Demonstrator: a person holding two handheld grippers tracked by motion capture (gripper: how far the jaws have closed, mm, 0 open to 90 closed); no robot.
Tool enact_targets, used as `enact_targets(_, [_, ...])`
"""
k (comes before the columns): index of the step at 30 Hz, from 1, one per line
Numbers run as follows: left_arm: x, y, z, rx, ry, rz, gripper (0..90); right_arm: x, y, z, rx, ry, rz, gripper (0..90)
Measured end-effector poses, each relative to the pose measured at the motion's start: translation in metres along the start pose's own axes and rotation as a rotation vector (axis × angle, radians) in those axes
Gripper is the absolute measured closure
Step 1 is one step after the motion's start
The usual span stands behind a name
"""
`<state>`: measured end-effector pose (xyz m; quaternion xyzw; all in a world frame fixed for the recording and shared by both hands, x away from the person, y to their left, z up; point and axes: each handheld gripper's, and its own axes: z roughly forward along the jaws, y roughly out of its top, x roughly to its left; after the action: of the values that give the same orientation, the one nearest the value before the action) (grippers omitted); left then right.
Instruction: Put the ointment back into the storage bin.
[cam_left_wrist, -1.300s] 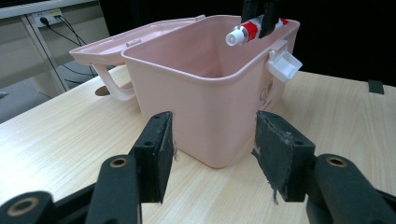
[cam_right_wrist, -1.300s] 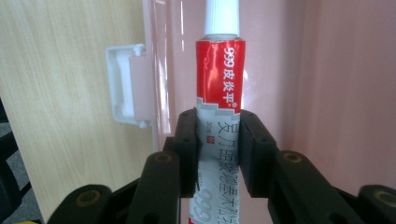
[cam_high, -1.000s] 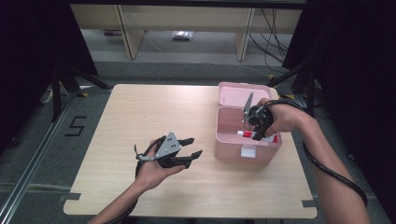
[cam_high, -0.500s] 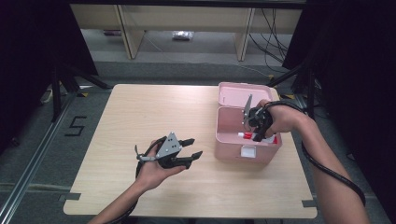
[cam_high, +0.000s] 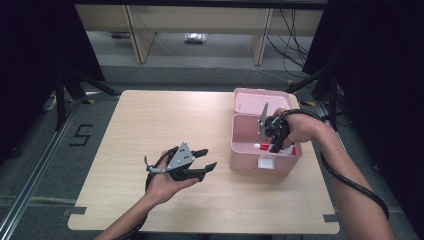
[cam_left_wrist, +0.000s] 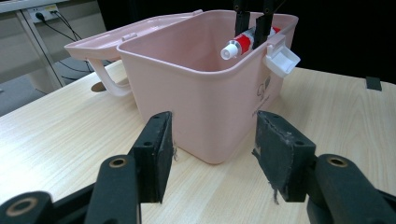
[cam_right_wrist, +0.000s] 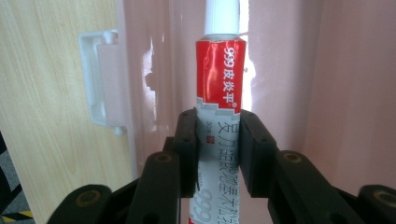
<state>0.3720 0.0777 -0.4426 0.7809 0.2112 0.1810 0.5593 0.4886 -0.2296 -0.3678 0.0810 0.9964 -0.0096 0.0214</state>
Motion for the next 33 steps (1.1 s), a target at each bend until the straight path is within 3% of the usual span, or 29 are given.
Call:
enact_targets(1, [0.0,0.0,0.0,0.0,0.0,0.0,46.2,0.001,0.0,0.0,0.009,-0.001,0.022,72.2])
enact_targets(3, [0.0,0.0,0.0,0.0,0.0,-0.001,46.1,0.0,0.0,0.001,0.008,-0.005,0.013,72.2])
enact_targets(4, [0.0,0.0,0.0,0.0,0.0,-0.001,46.1,-0.003,0.001,0.002,-0.001,-0.008,-0.038,72.2])
enact_targets(5, [0.0,0.0,0.001,-0.006,-0.005,0.004,46.1,-0.001,0.0,0.003,0.004,0.004,0.004,72.2])
enact_targets(8, [-0.001,-0.001,0.001,0.0,-0.002,-0.003,46.1,-0.003,0.0,0.006,-0.007,0.001,-0.013,72.2])
enact_targets(12, [-0.001,-0.001,0.0,0.002,-0.003,-0.002,45.9,-0.003,0.0,0.007,0.013,0.009,0.002,72.2])
enact_targets(14, [-0.001,-0.001,0.0,0.001,-0.002,-0.003,45.9,-0.004,0.0,0.009,-0.008,0.009,-0.024,72.2])
enact_targets(15, [-0.001,0.0,0.001,0.0,-0.001,-0.003,45.9,-0.002,0.0,0.009,0.014,0.009,0.005,72.2])
enact_targets(23, [-0.002,-0.001,0.001,0.002,-0.005,-0.005,45.7,-0.003,0.0,0.012,0.023,0.027,0.016,72.2])
enact_targets(27, [-0.002,-0.001,0.001,0.007,-0.006,-0.001,45.6,-0.006,0.002,0.016,-0.001,0.018,-0.036,72.2])
enact_targets(28, [-0.002,-0.001,0.001,0.007,-0.007,0.0,45.6,-0.003,0.002,0.016,0.031,0.023,0.003,72.2])
enact_targets(30, [-0.002,-0.001,0.001,0.007,-0.006,0.001,45.5,-0.007,0.003,0.018,0.002,0.023,-0.047,72.2])
enact_targets(33, [-0.002,-0.001,0.001,0.006,-0.007,0.0,45.4,-0.005,0.004,0.019,0.032,0.03,0.007,72.2])
